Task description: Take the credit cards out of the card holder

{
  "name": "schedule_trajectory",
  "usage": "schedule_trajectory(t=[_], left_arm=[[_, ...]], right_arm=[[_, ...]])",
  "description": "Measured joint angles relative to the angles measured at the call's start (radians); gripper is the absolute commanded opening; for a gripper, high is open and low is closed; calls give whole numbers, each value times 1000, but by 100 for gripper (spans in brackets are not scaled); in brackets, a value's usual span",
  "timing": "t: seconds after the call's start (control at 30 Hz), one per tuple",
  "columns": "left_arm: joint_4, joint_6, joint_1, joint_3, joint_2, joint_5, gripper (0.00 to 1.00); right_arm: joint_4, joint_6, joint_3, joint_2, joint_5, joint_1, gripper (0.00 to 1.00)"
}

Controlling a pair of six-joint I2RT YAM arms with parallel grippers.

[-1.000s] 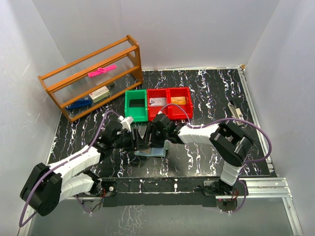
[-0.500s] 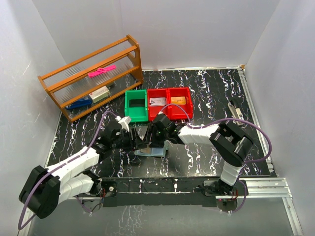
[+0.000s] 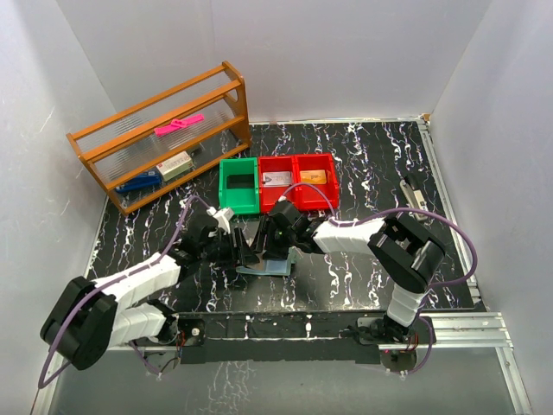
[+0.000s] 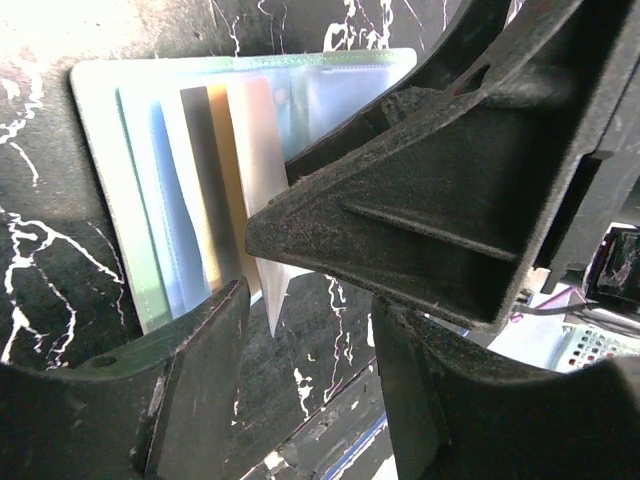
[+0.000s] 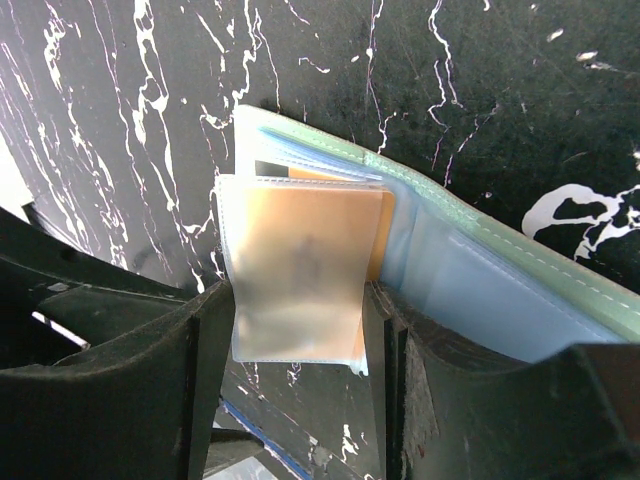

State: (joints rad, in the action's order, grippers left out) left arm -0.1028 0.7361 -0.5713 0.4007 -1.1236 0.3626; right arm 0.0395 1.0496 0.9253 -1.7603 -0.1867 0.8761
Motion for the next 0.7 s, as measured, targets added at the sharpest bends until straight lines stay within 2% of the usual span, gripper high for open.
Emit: schedule_trajectory(t=[0.27,0.5,0.7], left_arm=[[-62,4,0,-3,-85,73,38],[-69,-6,0,0,-95,105,45],[-85,-11,0,31,-150,156,49]], right_arm=[[-5,1,-1,0,-5,-1,56],[-17,-5,-5,16,-11,-8,70],[53,-24,-4,61,51,-17,76]])
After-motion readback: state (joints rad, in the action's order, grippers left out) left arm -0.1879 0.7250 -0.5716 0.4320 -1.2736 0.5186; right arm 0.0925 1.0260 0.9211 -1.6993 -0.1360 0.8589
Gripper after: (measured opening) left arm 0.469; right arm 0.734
